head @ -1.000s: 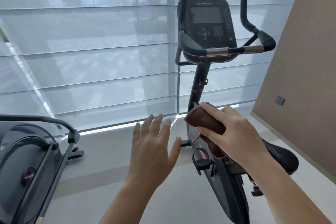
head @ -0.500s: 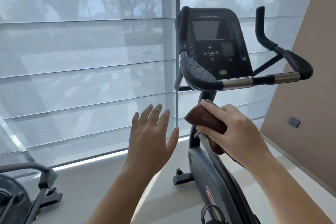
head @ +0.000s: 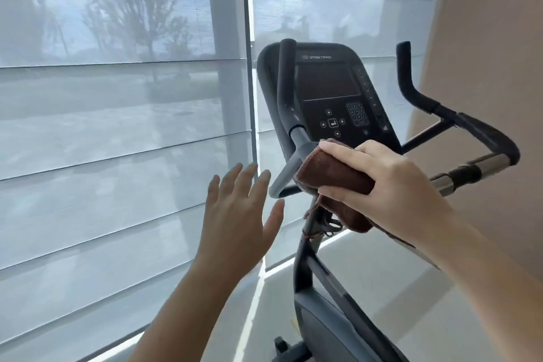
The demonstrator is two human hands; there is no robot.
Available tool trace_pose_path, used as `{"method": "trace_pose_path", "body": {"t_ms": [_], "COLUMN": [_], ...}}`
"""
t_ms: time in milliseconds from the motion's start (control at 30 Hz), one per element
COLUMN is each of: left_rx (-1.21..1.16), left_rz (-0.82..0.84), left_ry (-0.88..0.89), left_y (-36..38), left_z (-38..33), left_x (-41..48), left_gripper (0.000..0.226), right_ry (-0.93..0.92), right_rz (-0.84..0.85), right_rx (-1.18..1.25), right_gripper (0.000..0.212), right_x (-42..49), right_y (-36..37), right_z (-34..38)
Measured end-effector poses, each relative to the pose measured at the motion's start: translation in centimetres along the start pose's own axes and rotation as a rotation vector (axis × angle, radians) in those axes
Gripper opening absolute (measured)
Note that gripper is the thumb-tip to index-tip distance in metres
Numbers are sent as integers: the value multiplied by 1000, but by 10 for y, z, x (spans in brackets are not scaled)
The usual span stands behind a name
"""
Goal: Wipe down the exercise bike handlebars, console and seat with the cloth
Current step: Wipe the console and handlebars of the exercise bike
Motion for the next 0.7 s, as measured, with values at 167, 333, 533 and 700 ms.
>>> {"method": "trace_pose_path", "body": {"t_ms": [167,333,533,700], "left_rx": [-43,-54,-86,-92], "left_rz": [2,-7,-19,-57], "left_ry": [127,214,217,200], "left_y": [11,26,59,78], "left_z": [45,75,93,93], "left_x": [75,135,179,213], "left_gripper": [41,39,38,49], "right_ry": [-9,10,45,97], "right_rz": [2,-30,-215,-404], "right_rx": [-44,-79,-144,-56], "right_gripper": [68,69,59,60], "right_x": [79,136,181,227], "right_y": [23,48,73,90], "right_z": [1,-20,-67,-112]}}
Point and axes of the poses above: each hand's wrist, its own x-axis towards the middle knuckle, its own y-axis out of the palm, z = x × y, the point moved 5 cm from there along x, towards the middle knuckle, and after that the axes turned 9 degrees about -y, right-handed, at the moved point
